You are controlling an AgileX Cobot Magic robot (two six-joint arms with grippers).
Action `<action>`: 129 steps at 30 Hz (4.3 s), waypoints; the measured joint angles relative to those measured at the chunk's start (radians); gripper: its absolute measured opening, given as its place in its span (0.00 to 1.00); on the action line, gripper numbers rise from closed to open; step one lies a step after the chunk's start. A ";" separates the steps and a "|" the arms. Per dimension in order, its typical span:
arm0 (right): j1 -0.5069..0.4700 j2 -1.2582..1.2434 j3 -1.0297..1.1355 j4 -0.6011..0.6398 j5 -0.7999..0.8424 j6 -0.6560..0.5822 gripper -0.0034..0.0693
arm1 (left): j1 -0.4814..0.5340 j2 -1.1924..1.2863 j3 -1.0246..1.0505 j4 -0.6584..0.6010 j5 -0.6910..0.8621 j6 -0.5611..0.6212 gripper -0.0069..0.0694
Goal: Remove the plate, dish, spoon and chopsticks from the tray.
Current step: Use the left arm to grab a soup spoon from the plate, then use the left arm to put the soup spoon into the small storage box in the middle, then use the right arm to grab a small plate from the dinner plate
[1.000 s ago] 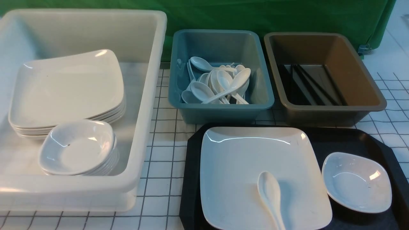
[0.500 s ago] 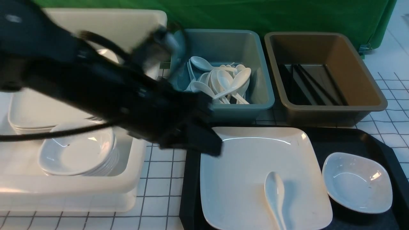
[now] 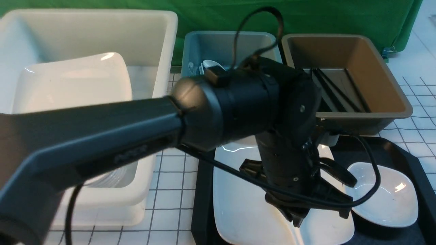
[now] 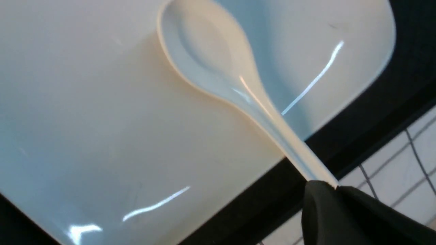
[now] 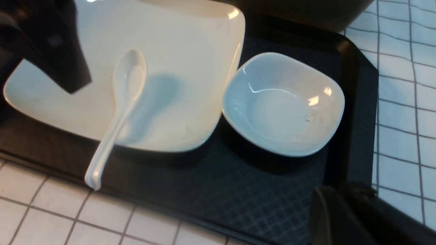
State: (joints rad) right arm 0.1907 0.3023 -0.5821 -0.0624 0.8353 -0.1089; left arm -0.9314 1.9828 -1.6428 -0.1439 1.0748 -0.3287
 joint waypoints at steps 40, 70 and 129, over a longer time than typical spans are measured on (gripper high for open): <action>0.000 -0.005 0.000 0.002 -0.005 0.002 0.27 | -0.011 0.193 -0.027 0.100 -0.107 -0.229 0.62; 0.000 -0.005 0.000 0.003 0.002 0.028 0.32 | 0.318 0.182 -0.662 0.215 -0.251 -0.014 0.25; -0.185 1.076 -0.225 0.062 -0.119 0.227 0.11 | 0.499 -0.128 -0.256 -0.104 0.149 0.420 0.09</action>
State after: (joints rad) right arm 0.0055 1.3784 -0.8073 0.0000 0.7164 0.1180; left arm -0.4324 1.8544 -1.8988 -0.2483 1.2242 0.0909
